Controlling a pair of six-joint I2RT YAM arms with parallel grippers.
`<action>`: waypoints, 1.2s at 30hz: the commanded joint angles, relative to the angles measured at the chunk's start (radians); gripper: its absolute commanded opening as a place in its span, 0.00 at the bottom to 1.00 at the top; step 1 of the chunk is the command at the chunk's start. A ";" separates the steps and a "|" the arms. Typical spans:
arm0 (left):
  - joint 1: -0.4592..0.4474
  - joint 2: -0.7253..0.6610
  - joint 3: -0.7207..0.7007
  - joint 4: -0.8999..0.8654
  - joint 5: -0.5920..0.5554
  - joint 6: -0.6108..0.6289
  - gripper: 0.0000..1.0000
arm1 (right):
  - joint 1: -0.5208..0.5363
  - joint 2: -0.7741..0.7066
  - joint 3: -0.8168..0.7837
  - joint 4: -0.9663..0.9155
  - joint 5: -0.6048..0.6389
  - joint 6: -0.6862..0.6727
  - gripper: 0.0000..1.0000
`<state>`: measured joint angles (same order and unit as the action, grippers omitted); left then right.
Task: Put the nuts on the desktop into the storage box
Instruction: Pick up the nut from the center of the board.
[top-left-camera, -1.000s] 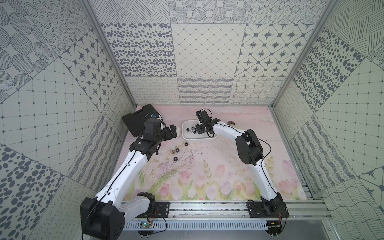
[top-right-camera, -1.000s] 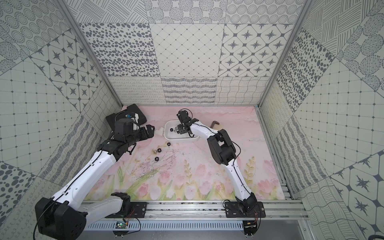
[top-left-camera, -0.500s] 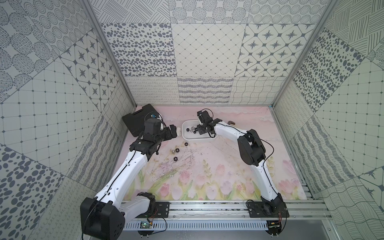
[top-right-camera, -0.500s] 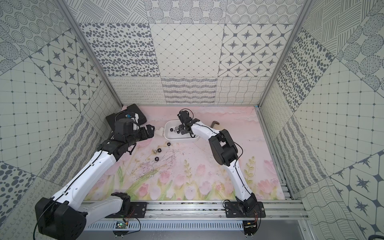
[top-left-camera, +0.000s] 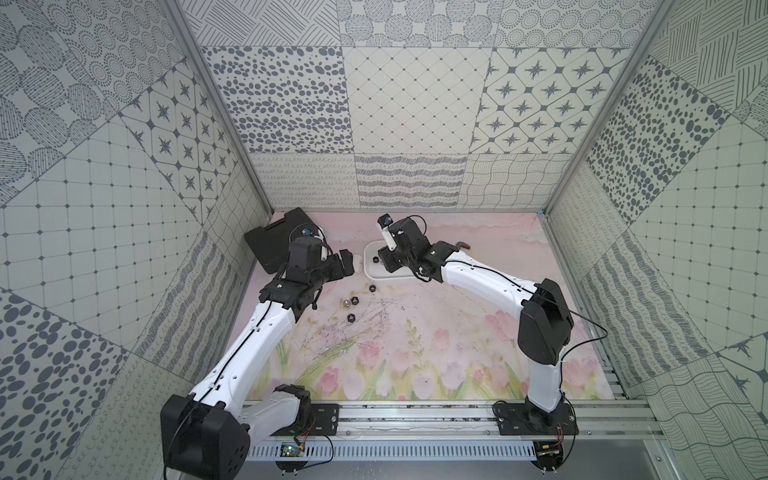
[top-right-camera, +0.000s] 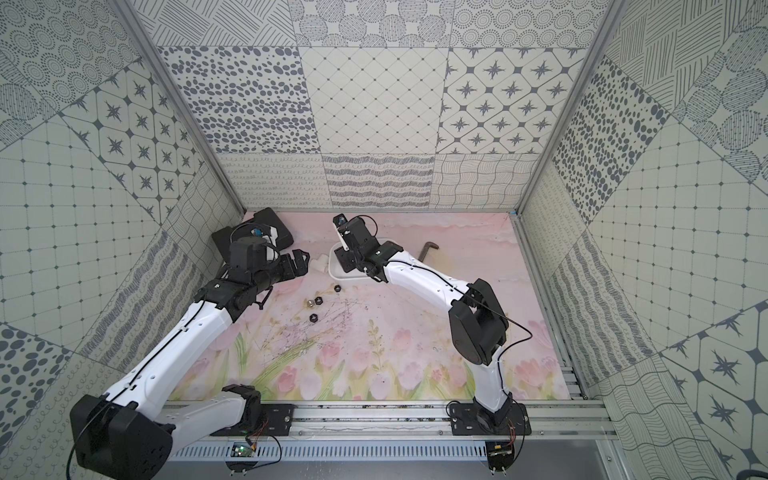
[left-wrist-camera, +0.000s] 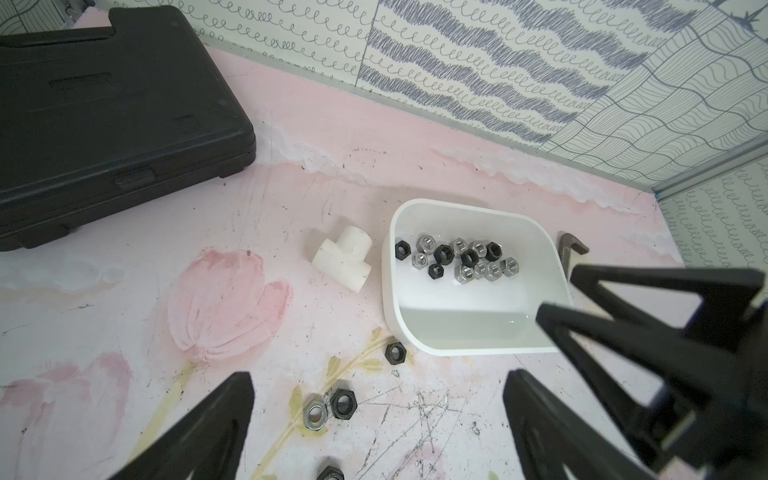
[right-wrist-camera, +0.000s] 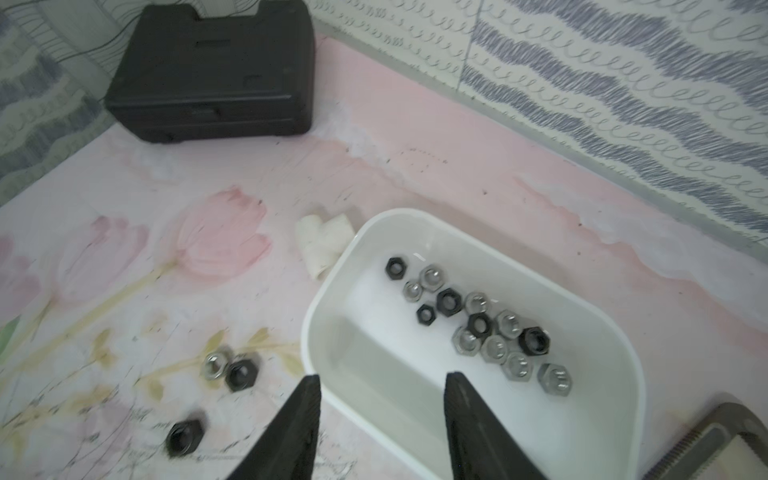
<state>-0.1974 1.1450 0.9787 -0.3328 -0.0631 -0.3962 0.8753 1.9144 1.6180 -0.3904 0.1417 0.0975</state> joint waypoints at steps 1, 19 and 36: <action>-0.001 0.001 0.008 -0.022 -0.005 0.012 0.99 | 0.077 -0.014 -0.124 0.065 -0.041 0.022 0.55; -0.002 -0.018 -0.002 -0.022 -0.048 -0.009 0.99 | 0.249 0.241 -0.119 0.210 -0.001 0.166 0.64; -0.001 -0.020 -0.005 -0.022 -0.050 -0.006 0.99 | 0.257 0.351 -0.056 0.200 0.016 0.164 0.38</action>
<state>-0.1978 1.1336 0.9787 -0.3328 -0.1074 -0.4007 1.1244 2.2318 1.5581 -0.1955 0.1577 0.2581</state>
